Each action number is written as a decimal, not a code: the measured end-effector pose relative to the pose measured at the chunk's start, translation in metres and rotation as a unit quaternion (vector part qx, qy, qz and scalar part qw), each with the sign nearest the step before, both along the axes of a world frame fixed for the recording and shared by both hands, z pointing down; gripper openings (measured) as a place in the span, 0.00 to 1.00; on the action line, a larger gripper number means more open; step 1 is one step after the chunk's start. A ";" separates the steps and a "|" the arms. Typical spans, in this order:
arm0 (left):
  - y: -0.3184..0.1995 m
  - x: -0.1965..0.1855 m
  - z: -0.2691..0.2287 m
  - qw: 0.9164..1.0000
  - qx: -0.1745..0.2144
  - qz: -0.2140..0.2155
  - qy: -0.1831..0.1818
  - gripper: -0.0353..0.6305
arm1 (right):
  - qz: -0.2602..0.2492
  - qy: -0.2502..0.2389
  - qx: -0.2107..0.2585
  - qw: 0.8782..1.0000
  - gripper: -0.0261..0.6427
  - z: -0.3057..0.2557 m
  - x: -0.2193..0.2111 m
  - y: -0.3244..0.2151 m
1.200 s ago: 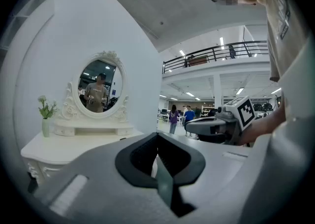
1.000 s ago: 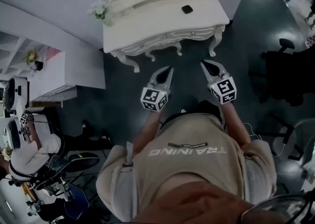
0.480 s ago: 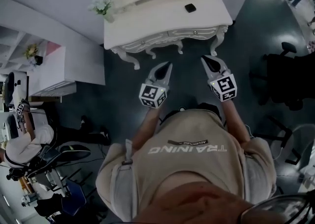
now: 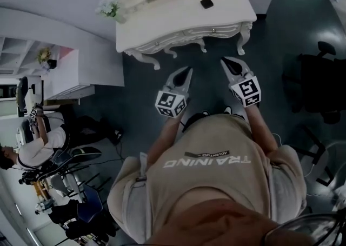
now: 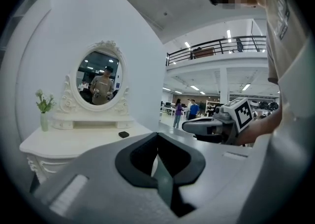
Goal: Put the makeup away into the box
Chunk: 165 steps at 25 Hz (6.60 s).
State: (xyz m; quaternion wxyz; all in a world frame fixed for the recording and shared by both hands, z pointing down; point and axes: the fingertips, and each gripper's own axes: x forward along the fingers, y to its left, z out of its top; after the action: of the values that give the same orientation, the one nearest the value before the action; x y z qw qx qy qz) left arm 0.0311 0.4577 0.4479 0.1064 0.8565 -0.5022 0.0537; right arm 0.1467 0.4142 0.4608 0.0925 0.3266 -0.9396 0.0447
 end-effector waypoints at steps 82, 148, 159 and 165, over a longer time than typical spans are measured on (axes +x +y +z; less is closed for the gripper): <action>-0.507 -0.158 0.078 0.999 -0.035 -0.016 -0.030 0.06 | 0.021 0.067 -0.034 0.997 0.04 0.082 -0.117 -0.493; -0.574 -0.192 0.084 0.995 -0.065 -0.055 -0.041 0.06 | 0.232 0.139 -0.217 0.938 0.19 0.239 -0.063 -0.600; -0.575 -0.173 0.072 0.998 -0.052 -0.021 -0.041 0.06 | 0.231 0.139 -0.221 0.937 0.19 0.237 -0.057 -0.576; -0.577 -0.167 0.073 0.998 -0.054 0.002 -0.043 0.06 | 0.209 0.121 -0.214 0.946 0.32 0.231 -0.065 -0.555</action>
State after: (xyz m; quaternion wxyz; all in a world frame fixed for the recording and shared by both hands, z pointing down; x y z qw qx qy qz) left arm -0.1357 -0.1189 0.5211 0.1303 0.8475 -0.5009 0.1177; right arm 0.0816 -0.1409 0.6914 0.2616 0.4911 -0.8002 0.2236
